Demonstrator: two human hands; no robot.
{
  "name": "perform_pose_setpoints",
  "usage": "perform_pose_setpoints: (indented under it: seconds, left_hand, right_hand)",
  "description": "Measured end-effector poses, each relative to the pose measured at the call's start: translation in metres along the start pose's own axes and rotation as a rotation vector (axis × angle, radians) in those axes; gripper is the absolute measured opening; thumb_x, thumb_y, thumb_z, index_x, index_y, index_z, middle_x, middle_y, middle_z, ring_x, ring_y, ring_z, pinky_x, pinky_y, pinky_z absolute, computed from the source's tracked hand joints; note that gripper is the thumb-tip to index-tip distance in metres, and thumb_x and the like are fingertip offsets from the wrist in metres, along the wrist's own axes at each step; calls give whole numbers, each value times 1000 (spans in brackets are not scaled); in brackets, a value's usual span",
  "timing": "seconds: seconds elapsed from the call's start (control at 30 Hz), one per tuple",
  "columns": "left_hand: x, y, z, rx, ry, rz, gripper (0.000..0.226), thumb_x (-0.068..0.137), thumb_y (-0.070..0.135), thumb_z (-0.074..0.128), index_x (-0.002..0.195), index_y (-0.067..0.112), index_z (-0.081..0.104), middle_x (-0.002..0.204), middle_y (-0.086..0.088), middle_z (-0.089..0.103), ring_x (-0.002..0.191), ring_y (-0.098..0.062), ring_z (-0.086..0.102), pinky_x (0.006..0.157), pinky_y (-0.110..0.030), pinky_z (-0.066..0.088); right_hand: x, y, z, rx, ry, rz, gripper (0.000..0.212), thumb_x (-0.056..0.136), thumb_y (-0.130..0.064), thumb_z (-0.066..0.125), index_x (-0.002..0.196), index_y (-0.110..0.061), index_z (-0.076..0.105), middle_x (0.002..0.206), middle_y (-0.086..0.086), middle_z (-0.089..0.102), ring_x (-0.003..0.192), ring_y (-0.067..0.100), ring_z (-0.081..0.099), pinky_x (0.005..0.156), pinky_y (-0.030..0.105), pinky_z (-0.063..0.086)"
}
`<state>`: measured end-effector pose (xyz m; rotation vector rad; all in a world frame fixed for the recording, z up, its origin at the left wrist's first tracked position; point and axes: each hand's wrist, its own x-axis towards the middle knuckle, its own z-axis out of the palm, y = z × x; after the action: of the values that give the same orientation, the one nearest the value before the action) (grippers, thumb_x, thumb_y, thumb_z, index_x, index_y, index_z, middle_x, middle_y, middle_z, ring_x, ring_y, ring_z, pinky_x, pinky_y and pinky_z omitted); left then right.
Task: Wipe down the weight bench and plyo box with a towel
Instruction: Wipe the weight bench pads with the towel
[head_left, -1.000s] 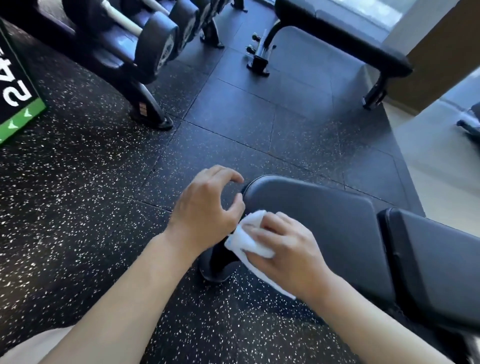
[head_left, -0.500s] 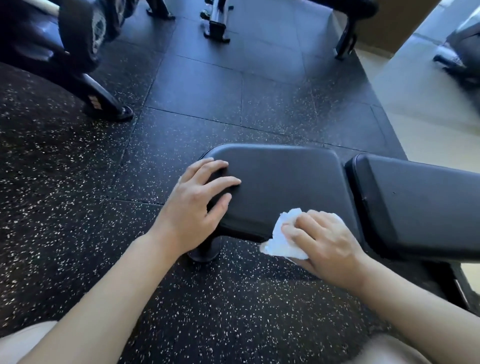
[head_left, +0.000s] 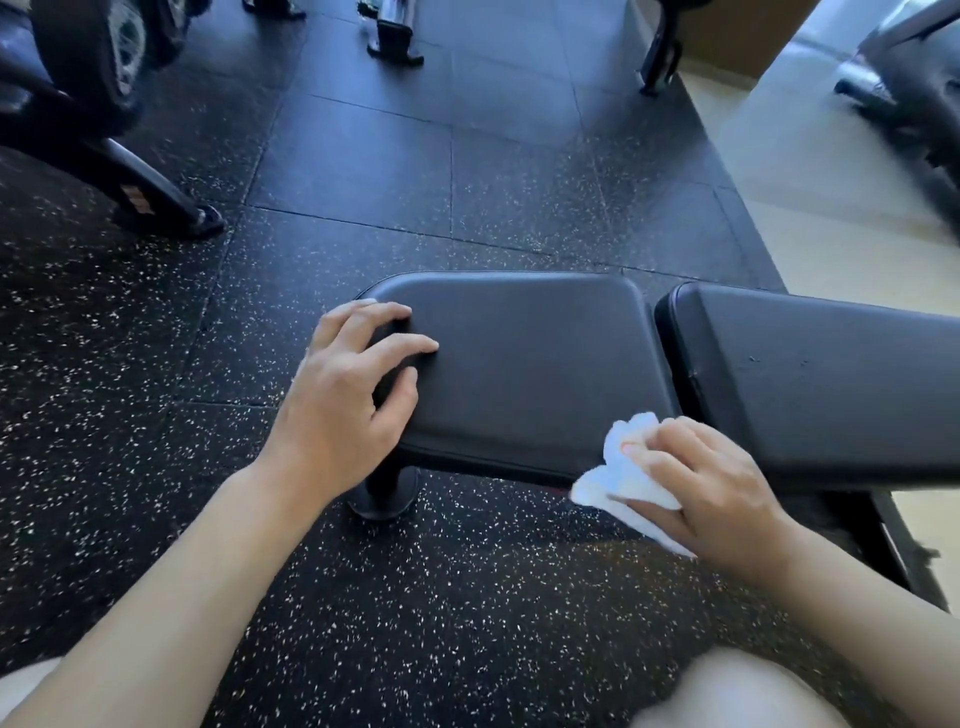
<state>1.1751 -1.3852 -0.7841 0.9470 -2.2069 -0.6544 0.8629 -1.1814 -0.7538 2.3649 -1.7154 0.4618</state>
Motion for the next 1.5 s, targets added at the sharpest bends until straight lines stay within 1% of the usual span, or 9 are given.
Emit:
perform_pose_setpoints:
  seconds: [0.1, 0.23, 0.43, 0.53, 0.67, 0.87, 1.03, 1.17, 1.5]
  left_hand:
    - [1, 12, 8, 25, 39, -26, 29, 94, 31, 59, 115, 25, 77, 137, 6, 62, 138, -25, 47, 112, -60, 41]
    - [10, 19, 12, 66, 85, -77, 22, 89, 32, 62, 107, 30, 76, 129, 12, 63, 130, -18, 48, 106, -58, 43]
    - [19, 11, 15, 62, 112, -85, 29, 91, 25, 58, 114, 21, 76, 131, 5, 65, 127, -22, 50, 107, -57, 45]
    - [27, 13, 18, 82, 105, -107, 31, 91, 26, 58, 115, 23, 76, 132, 4, 65, 129, -23, 52, 109, -57, 44]
    - [27, 27, 27, 196, 79, -127, 31, 89, 29, 59, 117, 28, 74, 135, 6, 63, 131, -23, 53, 114, -65, 35]
    - [44, 35, 43, 317, 67, -38, 36, 91, 29, 58, 124, 23, 70, 138, 1, 62, 130, -25, 54, 120, -60, 31]
    - [52, 41, 41, 323, 25, -73, 41, 93, 29, 59, 132, 19, 67, 144, 0, 60, 134, -26, 53, 124, -54, 28]
    - [59, 46, 35, 330, -48, -140, 43, 92, 28, 59, 133, 20, 66, 147, 0, 58, 136, -26, 52, 127, -53, 23]
    - [63, 58, 24, 417, -208, -206, 45, 90, 26, 60, 134, 18, 61, 148, -5, 53, 137, -31, 47, 127, -58, 21]
  right_hand:
    - [0, -3, -2, 36, 35, 138, 27, 103, -35, 65, 106, -8, 66, 96, 5, 62, 74, 29, 52, 66, 42, 49]
    - [54, -31, 15, 71, 23, 134, 38, 107, -39, 58, 92, -6, 71, 101, 4, 68, 83, 31, 63, 71, 43, 52]
    - [124, -45, 35, 257, -24, 141, 40, 102, -49, 61, 88, -11, 61, 86, -4, 51, 74, 18, 50, 65, 36, 44]
    - [124, 6, 32, 211, 28, 403, 39, 94, -55, 63, 87, -17, 63, 89, -7, 56, 83, 18, 59, 76, 38, 49]
    - [124, 68, 26, 95, 65, 711, 39, 97, -52, 61, 78, -20, 47, 81, -5, 48, 81, 25, 54, 71, 34, 32]
    - [134, 20, 48, 86, 93, 498, 30, 96, -42, 67, 83, -19, 55, 85, -8, 52, 78, 14, 50, 68, 30, 34]
    - [136, 22, 48, 168, 199, 507, 27, 89, -28, 74, 79, -29, 49, 82, -15, 44, 71, 11, 49, 62, 26, 36]
    - [141, 23, 48, 154, 79, 571, 19, 93, -32, 66, 89, -13, 68, 86, -2, 60, 76, 23, 61, 64, 41, 49]
    - [152, 19, 36, 95, -78, 572, 26, 96, -35, 64, 89, -10, 64, 82, 7, 54, 69, 29, 52, 59, 46, 45]
